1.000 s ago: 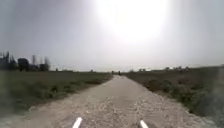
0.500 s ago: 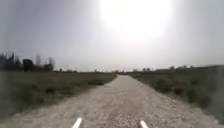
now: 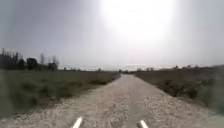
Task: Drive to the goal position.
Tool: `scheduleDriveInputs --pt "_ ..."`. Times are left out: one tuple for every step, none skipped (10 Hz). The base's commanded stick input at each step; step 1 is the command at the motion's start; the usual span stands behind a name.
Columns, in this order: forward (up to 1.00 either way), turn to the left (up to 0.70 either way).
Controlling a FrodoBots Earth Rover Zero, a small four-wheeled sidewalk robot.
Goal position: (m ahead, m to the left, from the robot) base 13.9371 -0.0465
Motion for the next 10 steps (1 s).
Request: scheduleDriveInputs --pt "0.7 0.0" --pt "0.7 0.0" --pt "0.7 0.0" --pt "0.7 0.0" --pt "0.7 -0.07" --pt "0.7 -0.19" --pt "0.7 -0.33" --pt "0.7 -0.15" --pt "0.7 -0.02" --pt "0.7 0.0"
